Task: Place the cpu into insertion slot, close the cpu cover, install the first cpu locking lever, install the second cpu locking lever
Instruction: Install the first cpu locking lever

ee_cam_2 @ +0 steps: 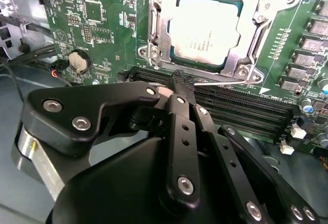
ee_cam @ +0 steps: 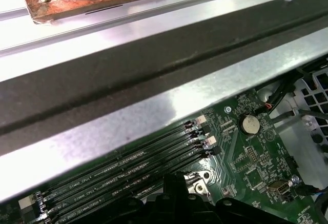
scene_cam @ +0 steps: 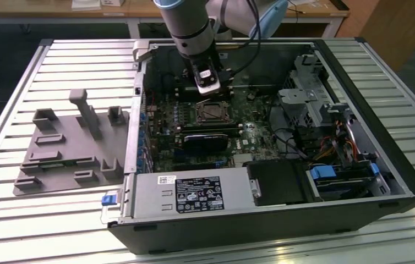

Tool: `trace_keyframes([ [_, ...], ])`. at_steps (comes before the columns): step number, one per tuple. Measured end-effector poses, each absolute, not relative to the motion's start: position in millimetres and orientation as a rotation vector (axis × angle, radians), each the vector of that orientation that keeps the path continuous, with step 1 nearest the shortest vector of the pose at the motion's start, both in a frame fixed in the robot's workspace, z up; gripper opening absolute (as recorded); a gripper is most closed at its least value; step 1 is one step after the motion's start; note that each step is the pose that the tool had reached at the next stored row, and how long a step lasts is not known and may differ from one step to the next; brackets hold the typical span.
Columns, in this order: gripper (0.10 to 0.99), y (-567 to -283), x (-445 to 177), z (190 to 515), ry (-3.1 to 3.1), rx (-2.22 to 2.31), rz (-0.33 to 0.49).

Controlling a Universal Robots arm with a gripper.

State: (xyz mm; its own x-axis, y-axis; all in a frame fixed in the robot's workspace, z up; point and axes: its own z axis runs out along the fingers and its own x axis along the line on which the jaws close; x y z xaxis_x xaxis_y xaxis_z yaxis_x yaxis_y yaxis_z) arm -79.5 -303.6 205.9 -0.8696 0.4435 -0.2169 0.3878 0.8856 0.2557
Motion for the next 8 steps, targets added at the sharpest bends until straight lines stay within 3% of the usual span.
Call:
trace_keyframes([
  [8, 0.102, -304, -79, 221, 2.783, 0.625, 0.293],
])
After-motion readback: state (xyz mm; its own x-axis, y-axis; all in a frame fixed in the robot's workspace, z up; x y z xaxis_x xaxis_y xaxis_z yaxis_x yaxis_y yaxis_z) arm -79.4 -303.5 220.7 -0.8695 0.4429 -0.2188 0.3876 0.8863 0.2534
